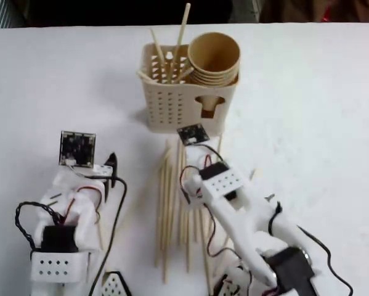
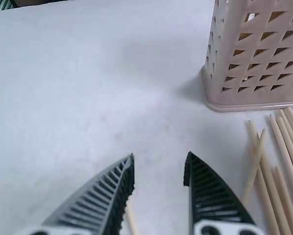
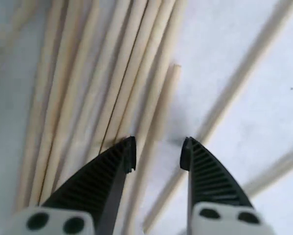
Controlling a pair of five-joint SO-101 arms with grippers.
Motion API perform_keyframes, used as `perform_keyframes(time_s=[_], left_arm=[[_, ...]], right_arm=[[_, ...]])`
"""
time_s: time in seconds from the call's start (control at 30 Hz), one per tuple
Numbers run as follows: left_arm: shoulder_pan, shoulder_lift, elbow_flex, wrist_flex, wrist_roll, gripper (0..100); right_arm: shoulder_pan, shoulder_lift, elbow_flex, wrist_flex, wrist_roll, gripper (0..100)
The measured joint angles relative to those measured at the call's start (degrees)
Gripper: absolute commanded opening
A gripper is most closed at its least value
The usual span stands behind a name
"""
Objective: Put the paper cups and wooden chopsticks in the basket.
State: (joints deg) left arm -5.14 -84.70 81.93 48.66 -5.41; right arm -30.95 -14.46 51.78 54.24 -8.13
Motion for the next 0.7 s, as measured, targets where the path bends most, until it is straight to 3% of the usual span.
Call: perform_keyframes(time_s=[0.33,0.5,0.7], left_arm=[[0.0,0.0,0.0,0.0,0.0,18],[0.0,0.0,0.0,0.0,0.0,18],[0.0,0.0,0.0,0.0,0.0,18]], right_arm=[[-0.4,11.4,-6.0,0.2,-0.2,15.5],[-1.1,14.3,-8.4,1.0,-0.2,2.1],[-0.8,14.7,-8.6,1.5,-0.3,1.8]])
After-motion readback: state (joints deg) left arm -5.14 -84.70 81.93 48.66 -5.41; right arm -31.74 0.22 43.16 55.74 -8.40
